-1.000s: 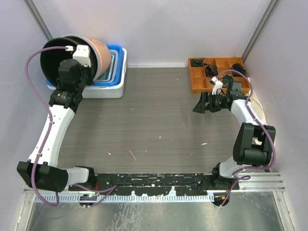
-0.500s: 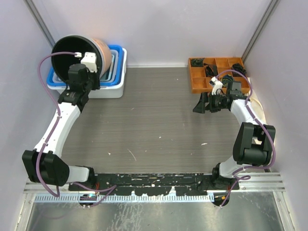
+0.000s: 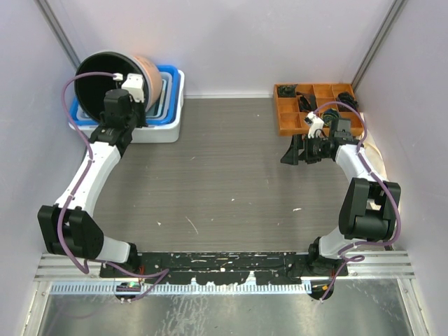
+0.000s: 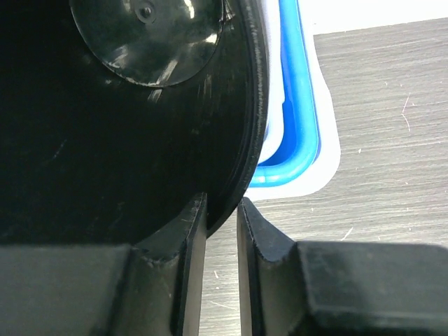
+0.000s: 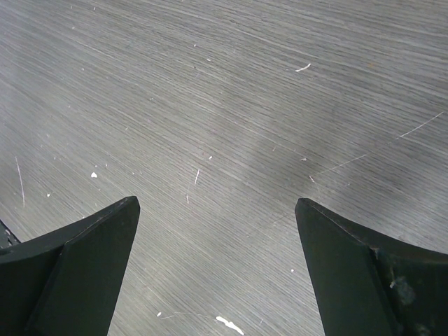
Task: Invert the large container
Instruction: Pick up the container from the container.
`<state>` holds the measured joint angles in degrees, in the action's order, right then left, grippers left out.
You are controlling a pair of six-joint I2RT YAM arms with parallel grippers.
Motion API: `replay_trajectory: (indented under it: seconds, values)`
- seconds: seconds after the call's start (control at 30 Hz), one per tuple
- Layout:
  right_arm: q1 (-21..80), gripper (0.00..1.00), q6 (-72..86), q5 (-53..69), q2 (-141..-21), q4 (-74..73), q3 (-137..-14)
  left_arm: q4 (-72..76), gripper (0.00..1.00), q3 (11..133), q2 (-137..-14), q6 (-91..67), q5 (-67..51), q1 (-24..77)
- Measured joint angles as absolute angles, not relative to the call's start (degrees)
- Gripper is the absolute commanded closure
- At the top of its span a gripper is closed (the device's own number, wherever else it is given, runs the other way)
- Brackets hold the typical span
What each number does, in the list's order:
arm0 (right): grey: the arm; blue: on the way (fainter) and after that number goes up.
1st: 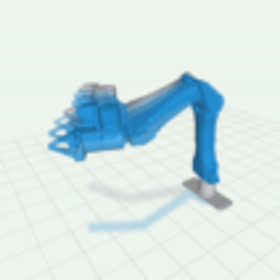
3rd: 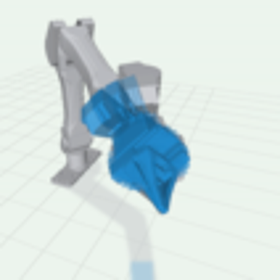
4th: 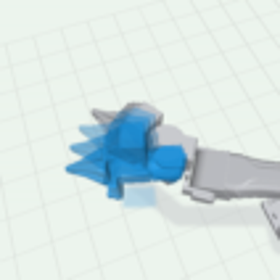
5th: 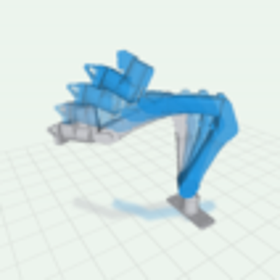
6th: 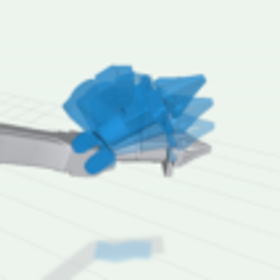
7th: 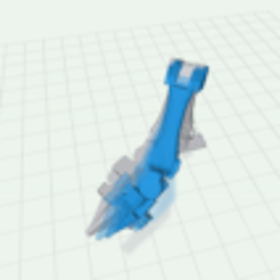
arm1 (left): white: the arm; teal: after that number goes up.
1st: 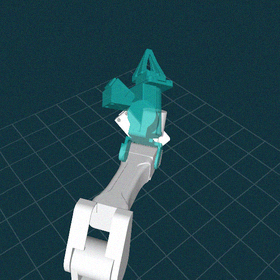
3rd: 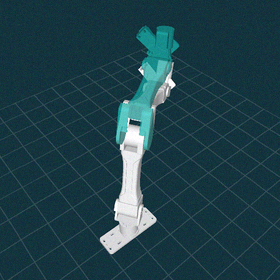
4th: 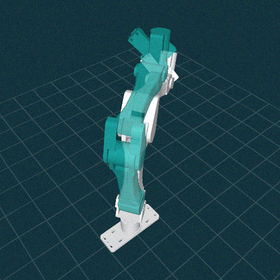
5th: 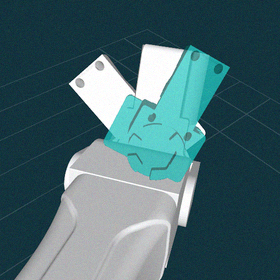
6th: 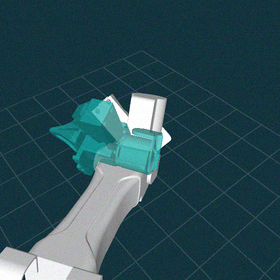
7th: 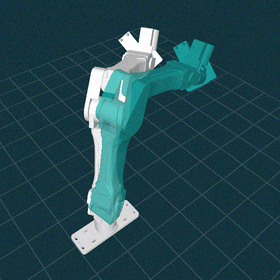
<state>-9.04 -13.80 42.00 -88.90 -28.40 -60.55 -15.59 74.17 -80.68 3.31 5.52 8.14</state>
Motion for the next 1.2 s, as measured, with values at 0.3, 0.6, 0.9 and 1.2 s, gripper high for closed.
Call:
replay_trajectory:
  seconds: [0.3, 0.6, 0.9, 1.2]
  values:
    - [-9.0, 0.00, -13.9, 42.0, -88.9, -28.4, -60.6, -14.8, 0.65, 75.9, -82.3, 3.4, 5.5, 8.1]
    - [-9.0, 0.00, -14.5, 41.8, -88.9, -28.6, -60.6, -14.0, 0.80, 76.6, -84.9, 4.6, 6.2, 8.1]
    - [-8.9, 0.00, -14.7, 41.8, -89.3, -28.8, -60.6, -13.4, 0.95, 77.8, -85.1, 5.1, 6.3, 8.1]
    - [-8.6, 0.00, -14.7, 41.4, -89.4, -28.9, -60.6, -13.7, 1.00, 78.0, -85.1, 5.7, 5.9, 8.1]
